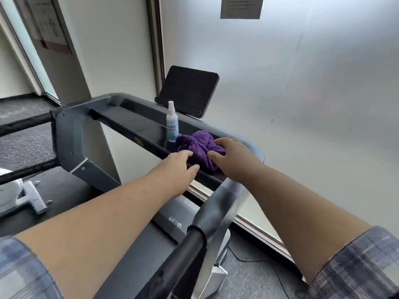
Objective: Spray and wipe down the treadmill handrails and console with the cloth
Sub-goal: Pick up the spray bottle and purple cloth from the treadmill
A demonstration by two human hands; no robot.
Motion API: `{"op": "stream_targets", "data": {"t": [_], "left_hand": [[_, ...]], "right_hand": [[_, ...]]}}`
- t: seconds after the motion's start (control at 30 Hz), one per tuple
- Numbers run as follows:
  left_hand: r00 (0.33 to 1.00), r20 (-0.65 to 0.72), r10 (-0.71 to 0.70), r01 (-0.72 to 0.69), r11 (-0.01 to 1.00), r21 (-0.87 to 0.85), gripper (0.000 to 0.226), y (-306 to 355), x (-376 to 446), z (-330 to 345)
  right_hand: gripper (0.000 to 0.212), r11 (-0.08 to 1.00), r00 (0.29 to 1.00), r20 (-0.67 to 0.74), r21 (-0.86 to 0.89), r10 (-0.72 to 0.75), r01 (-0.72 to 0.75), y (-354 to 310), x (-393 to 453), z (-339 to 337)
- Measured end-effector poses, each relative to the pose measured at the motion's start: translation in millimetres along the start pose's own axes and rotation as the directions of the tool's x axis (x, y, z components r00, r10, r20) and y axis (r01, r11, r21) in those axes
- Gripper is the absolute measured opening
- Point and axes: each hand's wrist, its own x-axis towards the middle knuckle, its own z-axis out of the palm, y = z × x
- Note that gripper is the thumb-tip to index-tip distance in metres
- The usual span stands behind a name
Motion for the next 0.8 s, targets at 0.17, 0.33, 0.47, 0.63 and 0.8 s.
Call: {"op": "stream_targets", "data": {"t": [0.17,0.33,0.47,0.63,0.8], "left_hand": [[0.955,-0.046,-0.292,0.279,0.942,-0.189,0.061,17,51,14],[0.836,0.058,-0.545,0.51,0.735,-0.447,0.069,39,81,23],[0.829,0.046,-0.558,0.516,0.73,-0.447,0.056,35,93,36],[0.824,-0.027,-0.566,0.416,0.637,-0.649,0.021,28,89,44],[0.833,-0.072,-0.548,0.329,0.598,-0.731,0.012,39,70,44]], "right_hand": [[0.043,0.998,0.996,0.076,-0.047,0.043,-0.039,11,55,0],[0.029,0.994,0.973,0.212,-0.07,0.096,-0.083,23,104,6],[0.034,0.993,0.937,0.336,-0.104,0.094,-0.062,26,116,4],[0.053,0.99,0.897,0.426,0.018,0.12,-0.142,29,113,0],[0.042,0.977,0.918,0.39,0.158,0.074,-0.146,35,113,3]]}}
